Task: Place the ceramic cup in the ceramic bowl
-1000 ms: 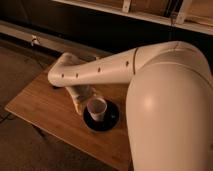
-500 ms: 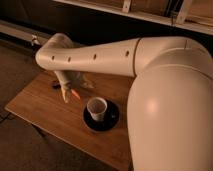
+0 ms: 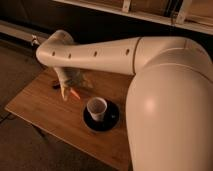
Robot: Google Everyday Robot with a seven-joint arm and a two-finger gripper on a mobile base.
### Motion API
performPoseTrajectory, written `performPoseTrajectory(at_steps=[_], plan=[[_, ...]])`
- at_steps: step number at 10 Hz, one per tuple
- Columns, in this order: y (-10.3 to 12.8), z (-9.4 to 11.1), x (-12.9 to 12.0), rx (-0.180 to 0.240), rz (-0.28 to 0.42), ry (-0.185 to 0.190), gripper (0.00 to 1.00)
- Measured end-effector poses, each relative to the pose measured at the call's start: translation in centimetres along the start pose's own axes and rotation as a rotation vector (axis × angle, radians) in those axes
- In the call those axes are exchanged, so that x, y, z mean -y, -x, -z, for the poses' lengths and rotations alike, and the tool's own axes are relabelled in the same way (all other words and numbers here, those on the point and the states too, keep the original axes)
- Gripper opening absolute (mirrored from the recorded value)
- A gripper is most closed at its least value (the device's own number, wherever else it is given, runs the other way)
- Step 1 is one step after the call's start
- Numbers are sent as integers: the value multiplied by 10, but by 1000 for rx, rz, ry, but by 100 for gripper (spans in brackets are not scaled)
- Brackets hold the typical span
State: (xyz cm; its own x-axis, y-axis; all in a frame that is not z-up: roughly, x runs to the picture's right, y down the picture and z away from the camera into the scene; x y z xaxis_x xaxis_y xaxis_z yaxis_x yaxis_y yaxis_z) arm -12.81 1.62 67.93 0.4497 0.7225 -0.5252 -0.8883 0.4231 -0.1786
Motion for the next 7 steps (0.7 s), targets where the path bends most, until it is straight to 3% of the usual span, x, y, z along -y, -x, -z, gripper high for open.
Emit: performPoseTrajectory(at_steps=[7], plan=[[0, 0, 0, 0, 1, 0, 80]])
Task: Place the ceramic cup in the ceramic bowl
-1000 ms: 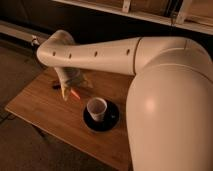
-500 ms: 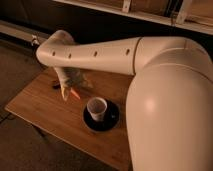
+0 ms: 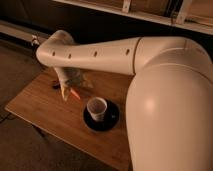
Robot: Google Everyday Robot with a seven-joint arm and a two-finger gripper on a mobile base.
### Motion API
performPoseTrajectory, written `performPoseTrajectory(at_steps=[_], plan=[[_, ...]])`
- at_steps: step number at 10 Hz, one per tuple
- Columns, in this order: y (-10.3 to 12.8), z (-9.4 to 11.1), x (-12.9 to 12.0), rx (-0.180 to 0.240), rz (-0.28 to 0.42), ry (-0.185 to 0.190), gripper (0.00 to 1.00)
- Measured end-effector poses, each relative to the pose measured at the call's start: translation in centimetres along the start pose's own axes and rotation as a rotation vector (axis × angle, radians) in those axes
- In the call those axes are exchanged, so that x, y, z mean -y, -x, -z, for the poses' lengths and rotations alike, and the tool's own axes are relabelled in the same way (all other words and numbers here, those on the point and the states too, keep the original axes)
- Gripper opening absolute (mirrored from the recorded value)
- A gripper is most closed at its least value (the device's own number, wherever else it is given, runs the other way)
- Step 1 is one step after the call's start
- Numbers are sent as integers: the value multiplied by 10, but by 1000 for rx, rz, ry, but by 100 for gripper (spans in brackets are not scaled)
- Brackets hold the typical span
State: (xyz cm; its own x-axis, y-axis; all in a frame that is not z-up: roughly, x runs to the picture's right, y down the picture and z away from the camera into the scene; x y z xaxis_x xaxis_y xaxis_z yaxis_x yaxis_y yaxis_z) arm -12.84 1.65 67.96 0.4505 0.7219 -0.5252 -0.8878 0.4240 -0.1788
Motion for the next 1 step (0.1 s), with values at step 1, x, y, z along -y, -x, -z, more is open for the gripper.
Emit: performPoseTrajectory(at_steps=[1], plan=[[0, 0, 0, 0, 0, 0, 80]])
